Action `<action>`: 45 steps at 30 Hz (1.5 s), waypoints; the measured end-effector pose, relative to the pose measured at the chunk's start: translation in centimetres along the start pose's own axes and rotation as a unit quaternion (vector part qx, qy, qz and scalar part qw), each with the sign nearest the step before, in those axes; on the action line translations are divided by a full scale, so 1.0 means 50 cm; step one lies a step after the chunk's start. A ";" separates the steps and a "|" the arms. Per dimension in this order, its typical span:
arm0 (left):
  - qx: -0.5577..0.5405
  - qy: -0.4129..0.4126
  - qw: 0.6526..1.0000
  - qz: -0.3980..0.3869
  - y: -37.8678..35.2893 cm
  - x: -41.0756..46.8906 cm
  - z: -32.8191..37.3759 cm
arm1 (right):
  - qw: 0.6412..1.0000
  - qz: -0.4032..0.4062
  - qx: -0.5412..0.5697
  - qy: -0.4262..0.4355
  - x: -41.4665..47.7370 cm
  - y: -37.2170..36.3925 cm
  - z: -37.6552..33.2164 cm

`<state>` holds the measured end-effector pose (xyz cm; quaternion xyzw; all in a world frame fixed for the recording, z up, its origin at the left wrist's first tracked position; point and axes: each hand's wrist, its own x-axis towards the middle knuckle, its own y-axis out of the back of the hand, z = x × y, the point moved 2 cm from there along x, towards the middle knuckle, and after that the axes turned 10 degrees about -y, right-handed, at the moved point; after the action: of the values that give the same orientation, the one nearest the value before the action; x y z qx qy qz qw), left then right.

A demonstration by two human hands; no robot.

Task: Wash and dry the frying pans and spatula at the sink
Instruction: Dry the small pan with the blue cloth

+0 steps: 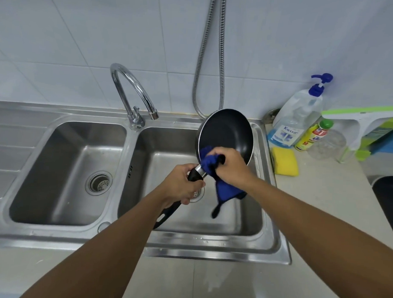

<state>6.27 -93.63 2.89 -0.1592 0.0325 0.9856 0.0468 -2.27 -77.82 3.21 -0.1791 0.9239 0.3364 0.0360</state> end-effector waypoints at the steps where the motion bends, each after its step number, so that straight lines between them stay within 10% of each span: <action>1: -0.004 0.001 1.000 -0.005 0.001 -0.002 0.001 | 0.997 0.033 0.065 0.007 -0.012 -0.011 -0.014; 5: -0.066 0.015 0.997 -0.035 0.015 -0.012 0.002 | 0.980 0.073 -0.013 0.186 -0.044 -0.022 -0.020; 12: -0.116 0.065 0.990 -0.037 0.045 -0.014 0.002 | 0.830 0.099 -0.401 0.375 -0.076 -0.019 0.056; 21: -0.074 0.072 0.994 -0.036 0.018 -0.008 0.002 | 0.866 0.060 -0.315 0.383 -0.063 -0.015 0.050; 25: -0.099 0.086 0.990 -0.043 0.028 -0.017 -0.010 | 0.974 0.169 -0.070 0.134 -0.029 0.058 0.053; 28: -0.110 0.085 0.989 -0.046 0.030 -0.025 -0.017 | 0.970 0.240 0.043 0.006 -0.002 0.117 0.015; 36: -0.103 0.075 0.991 -0.029 0.024 -0.001 -0.007 | 0.925 0.298 0.237 -0.015 0.047 0.135 -0.091; 45: -0.102 0.050 0.992 -0.052 0.009 -0.011 -0.012 | 0.987 0.106 -0.055 0.106 0.106 0.100 -0.086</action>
<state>6.93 -94.17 2.49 -0.2139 -0.0743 0.9707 0.0801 -8.77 -78.63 8.60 -0.1160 0.9163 0.3679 -0.1078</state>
